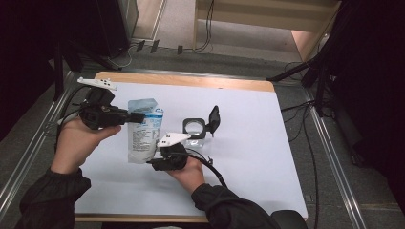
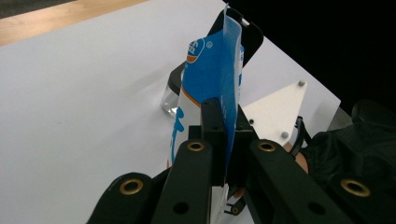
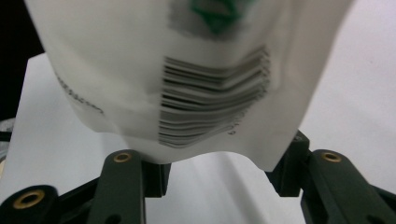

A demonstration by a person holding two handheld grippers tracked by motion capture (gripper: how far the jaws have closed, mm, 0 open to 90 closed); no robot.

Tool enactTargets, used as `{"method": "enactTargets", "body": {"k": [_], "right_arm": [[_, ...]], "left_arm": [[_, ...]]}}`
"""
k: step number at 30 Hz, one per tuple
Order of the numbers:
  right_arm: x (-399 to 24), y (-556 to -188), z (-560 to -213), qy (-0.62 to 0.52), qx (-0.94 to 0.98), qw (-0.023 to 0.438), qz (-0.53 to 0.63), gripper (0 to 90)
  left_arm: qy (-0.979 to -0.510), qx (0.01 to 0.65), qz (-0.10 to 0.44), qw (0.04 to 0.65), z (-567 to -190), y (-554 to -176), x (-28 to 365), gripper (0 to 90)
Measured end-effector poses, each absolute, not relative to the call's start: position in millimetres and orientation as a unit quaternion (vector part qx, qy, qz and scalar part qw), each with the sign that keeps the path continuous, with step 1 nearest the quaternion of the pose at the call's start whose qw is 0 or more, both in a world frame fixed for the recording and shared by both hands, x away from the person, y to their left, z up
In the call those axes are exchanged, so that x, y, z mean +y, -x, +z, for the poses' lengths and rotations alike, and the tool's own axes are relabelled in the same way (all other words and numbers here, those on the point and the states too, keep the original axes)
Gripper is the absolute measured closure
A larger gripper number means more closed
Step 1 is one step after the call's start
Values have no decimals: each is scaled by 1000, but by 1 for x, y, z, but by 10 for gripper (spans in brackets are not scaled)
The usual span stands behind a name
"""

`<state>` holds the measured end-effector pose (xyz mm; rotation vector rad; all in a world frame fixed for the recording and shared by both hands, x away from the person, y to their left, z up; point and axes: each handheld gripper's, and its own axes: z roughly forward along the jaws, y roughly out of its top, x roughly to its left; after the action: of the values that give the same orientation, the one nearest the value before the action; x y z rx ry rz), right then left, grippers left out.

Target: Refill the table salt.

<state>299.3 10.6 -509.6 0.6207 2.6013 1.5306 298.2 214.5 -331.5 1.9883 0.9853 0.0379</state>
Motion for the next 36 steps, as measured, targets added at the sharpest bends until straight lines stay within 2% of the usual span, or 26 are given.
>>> {"method": "enactTargets", "body": {"k": [12,15,20,28,29,36], "right_arm": [[7,-289,-512,-185,855,48,483,550],[6,-288,-512,-186,852,43,487,549],[7,-285,-506,-179,847,57,497,512],[1,-289,-506,-184,846,37,500,570],[1,-288,-507,-186,844,42,500,647],[-1,-287,-507,-183,841,39,508,659]], "left_arm": [[-805,378,-1,457,-343,-310,201,858],[-806,378,3,455,-343,-311,198,896],[-812,377,8,445,-344,-312,190,900],[-805,382,8,453,-341,-312,194,879],[-806,380,7,453,-342,-312,194,873],[-805,379,5,456,-342,-312,195,889]]}}
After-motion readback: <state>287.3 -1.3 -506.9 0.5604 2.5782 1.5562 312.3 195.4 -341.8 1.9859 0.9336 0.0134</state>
